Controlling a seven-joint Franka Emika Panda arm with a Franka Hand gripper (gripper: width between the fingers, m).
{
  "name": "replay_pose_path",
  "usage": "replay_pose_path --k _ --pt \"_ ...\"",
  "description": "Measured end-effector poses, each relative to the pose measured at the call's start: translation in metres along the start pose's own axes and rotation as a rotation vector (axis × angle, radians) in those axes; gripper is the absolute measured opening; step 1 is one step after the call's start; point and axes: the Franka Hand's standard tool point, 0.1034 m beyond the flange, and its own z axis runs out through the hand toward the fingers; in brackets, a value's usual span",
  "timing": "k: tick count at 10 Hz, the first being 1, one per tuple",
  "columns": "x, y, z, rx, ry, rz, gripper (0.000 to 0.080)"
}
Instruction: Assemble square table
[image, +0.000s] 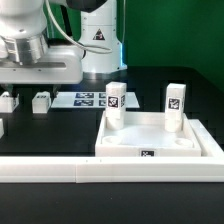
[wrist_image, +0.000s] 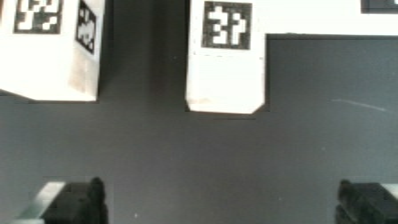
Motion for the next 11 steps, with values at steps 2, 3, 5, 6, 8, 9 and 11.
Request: replay_pose_path --k 2,3,5,6,8,9,11 --pt "-0.001 -0.001 0.001 0.002 -0.017 -0.002 0.0648" --pt "-0.001 -0.001 0.001 0.002 -0.019 -0.002 0.0648" --pt "-0.007 0.000 0.013 0.000 -0.124 0.013 0.0648" --pt "-0.011 0.001 0.018 -0.012 -0.195 0.005 0.0648" --pt "-0.018 0.000 0.025 -0.003 -0.316 0.005 0.0648" --pt "-0.018 0.001 0.027 -0.001 -0.362 0.007 0.0648" --pt "-0.021 -0.004 0.028 0.001 -0.431 0.004 0.0648"
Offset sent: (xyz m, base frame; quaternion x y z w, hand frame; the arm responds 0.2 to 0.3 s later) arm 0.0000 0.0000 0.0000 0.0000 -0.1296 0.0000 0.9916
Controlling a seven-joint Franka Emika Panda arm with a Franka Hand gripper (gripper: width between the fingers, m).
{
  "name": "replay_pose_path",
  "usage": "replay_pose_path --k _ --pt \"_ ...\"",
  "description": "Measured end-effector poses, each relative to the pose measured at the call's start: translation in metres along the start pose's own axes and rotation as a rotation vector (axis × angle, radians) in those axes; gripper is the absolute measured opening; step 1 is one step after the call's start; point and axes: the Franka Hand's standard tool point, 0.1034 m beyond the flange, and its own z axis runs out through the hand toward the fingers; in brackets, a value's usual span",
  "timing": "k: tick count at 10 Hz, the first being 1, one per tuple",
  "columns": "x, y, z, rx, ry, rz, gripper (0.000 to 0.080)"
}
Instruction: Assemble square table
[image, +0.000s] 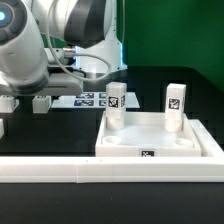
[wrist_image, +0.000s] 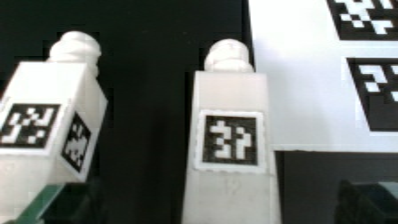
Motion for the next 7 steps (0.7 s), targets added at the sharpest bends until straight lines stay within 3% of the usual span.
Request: replay_pose_path --k 3,7 --pt "0.002 -0.004 0.007 -0.013 -0.005 -0.004 0.0648" --pt "-0.002 -0.004 0.022 -0.009 -0.024 -0.003 0.0649"
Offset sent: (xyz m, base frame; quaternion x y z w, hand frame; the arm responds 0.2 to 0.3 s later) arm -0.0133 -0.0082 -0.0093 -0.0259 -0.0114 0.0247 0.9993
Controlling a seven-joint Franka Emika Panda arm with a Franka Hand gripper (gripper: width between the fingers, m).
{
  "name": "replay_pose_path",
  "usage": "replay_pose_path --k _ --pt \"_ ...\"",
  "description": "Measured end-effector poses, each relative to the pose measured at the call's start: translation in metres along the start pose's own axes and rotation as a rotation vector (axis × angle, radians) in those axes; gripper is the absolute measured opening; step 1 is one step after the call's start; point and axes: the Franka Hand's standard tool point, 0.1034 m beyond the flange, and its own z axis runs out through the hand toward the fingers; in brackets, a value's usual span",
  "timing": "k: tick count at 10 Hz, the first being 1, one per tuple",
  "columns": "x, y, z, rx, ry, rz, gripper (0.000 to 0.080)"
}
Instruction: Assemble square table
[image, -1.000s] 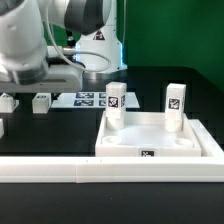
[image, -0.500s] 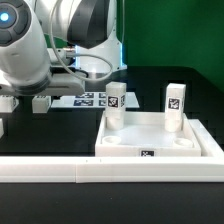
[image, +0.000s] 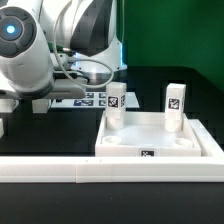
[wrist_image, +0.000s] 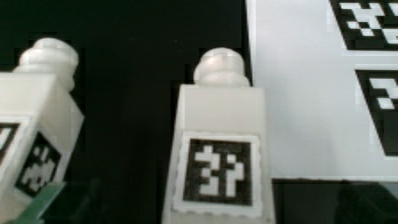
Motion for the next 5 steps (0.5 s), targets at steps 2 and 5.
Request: replay_pose_path --k 2,5 --pt "0.0003 -0.0011 -0.0003 -0.002 0.000 -0.001 0.0649" --pt "0.0004 -0.0016 -0.0004 -0.003 0.000 -0.002 0.0315"
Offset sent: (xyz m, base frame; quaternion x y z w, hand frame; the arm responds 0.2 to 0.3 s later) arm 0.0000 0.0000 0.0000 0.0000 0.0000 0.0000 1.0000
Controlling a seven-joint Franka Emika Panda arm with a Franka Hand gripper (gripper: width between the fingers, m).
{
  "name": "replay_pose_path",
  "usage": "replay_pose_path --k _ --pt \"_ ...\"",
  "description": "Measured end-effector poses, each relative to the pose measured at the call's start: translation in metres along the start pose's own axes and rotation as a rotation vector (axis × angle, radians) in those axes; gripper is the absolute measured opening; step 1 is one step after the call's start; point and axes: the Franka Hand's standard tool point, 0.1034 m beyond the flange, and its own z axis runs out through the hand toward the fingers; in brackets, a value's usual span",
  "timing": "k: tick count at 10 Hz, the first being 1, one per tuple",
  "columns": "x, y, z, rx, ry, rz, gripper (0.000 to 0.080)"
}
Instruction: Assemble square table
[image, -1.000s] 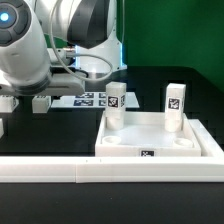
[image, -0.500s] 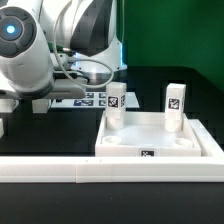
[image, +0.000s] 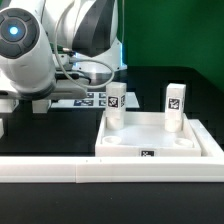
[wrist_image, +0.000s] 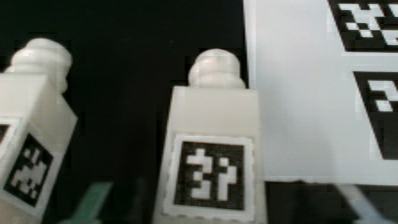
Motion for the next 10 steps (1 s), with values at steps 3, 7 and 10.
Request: replay_pose_path --k 3,7,10 --pt "0.000 0.000 0.000 0.000 0.000 0.000 0.0288" --pt "0.000 -0.003 -0.020 0.015 0.003 -0.060 0.0288" --pt "0.001 -0.014 -0.065 0.012 0.021 -0.078 0.0290"
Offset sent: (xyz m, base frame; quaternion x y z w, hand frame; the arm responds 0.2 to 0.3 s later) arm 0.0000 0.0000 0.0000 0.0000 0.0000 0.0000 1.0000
